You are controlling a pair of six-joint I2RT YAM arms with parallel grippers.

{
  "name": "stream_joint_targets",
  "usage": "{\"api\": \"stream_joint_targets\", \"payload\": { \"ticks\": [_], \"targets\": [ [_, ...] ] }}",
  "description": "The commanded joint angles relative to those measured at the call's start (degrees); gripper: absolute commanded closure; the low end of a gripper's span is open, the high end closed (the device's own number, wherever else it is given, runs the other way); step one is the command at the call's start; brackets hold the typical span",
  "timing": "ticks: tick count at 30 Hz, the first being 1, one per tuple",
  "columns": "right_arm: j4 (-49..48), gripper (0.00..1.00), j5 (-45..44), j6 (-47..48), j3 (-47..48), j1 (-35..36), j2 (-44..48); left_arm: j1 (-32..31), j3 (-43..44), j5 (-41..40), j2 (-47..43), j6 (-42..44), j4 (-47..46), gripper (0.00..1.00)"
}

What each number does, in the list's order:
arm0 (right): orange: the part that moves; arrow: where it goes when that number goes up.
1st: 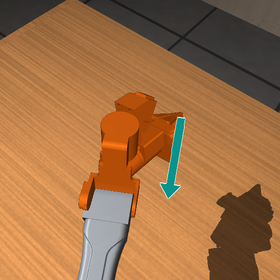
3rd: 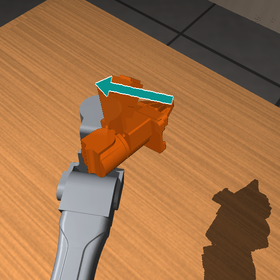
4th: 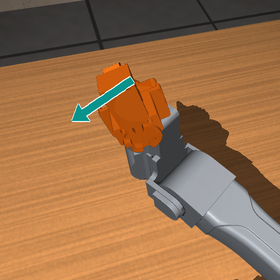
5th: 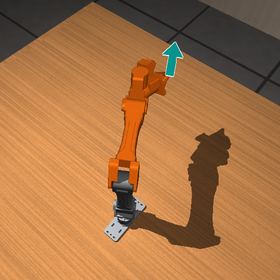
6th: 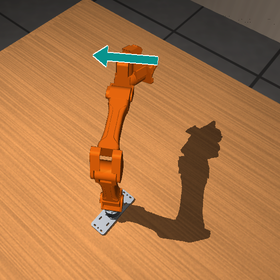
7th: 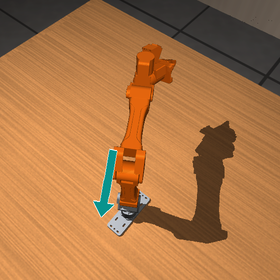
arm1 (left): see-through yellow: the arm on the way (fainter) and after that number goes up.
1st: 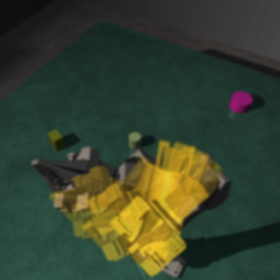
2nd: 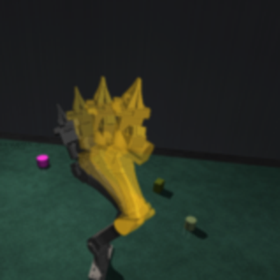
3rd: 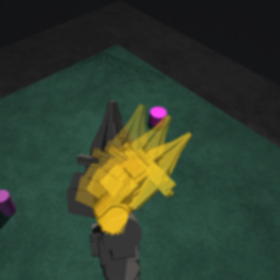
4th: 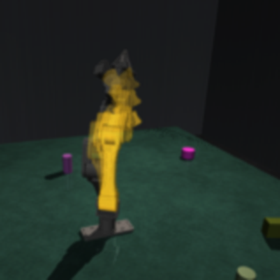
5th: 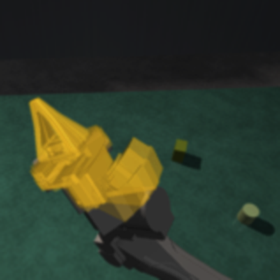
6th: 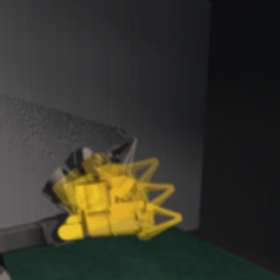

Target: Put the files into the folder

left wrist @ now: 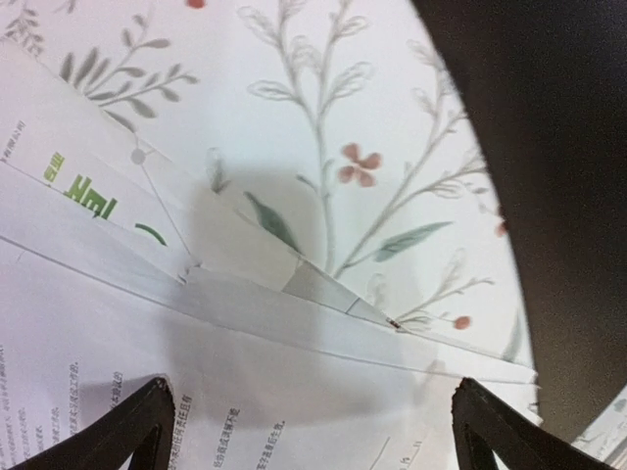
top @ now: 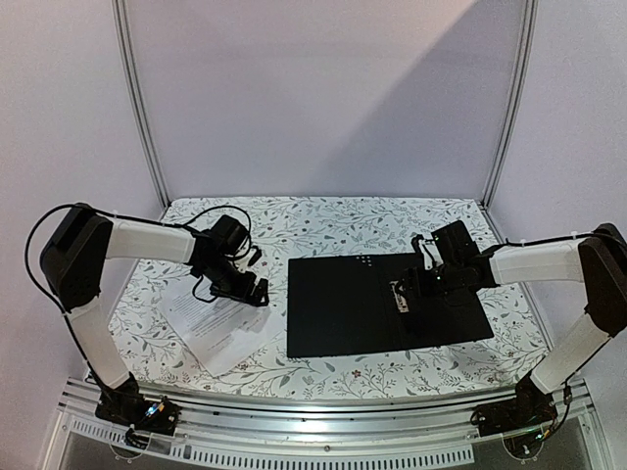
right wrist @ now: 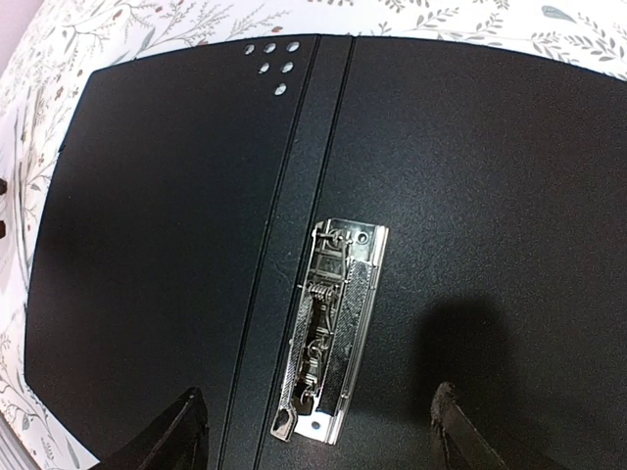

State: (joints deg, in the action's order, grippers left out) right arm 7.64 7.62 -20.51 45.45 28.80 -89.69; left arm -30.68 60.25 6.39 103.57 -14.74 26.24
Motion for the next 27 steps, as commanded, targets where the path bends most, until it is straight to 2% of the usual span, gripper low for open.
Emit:
{"api": "stream_joint_targets", "payload": {
  "ticks": [1,5,8,9,14,16,18,19,21,23,25,27],
  "targets": [
    [-0.5,0.23,-0.5,0.8,0.8,-0.2,0.2,2.2,-0.7,-9.0,2.8,3.7,5.3,0.00],
    [-0.1,0.23,-2.0,0.8,1.0,-0.2,0.3,2.0,2.4,-9.1,0.5,3.3,5.0,0.00],
    [0.2,0.23,-3.3,0.7,1.3,-0.2,0.1,0.6,7.1,-12.6,-3.0,2.3,4.0,0.00],
    [0.3,0.24,-3.8,0.6,1.4,-0.2,-0.2,-0.4,8.6,-14.9,-4.1,2.0,2.9,0.01],
    [1.9,0.33,-4.1,0.4,3.2,-0.2,-2.1,-8.9,16.8,-38.0,-6.0,3.8,-0.9,0.00],
    [2.2,0.38,-3.7,0.5,3.5,-0.1,-2.5,-11.3,15.9,-45.1,-7.2,4.0,-6.9,0.00],
    [2.7,0.43,-3.4,0.5,3.9,0.0,-2.7,-11.6,12.6,-48.2,-8.9,0.7,-13.6,0.00],
    [2.9,0.45,-3.5,0.5,4.0,0.2,-2.7,-11.0,9.3,-47.8,-9.9,-3.1,-17.6,0.00],
    [3.9,0.51,-3.4,0.5,4.8,0.7,-2.6,-8.7,3.9,-32.8,-11.6,-4.5,-28.6,0.04],
    [5.8,0.56,-3.0,0.6,6.2,1.5,-2.8,-9.8,2.6,-19.3,-10.8,-3.4,-36.3,0.19],
    [8.4,0.60,-2.4,0.6,8.1,2.3,-3.5,-12.9,7.8,-18.1,-6.8,-3.6,-32.6,0.26],
    [10.6,0.61,-1.4,0.3,9.5,2.8,-4.3,-15.3,13.8,-17.1,-2.1,-3.9,-27.5,0.29]
  ]
}}
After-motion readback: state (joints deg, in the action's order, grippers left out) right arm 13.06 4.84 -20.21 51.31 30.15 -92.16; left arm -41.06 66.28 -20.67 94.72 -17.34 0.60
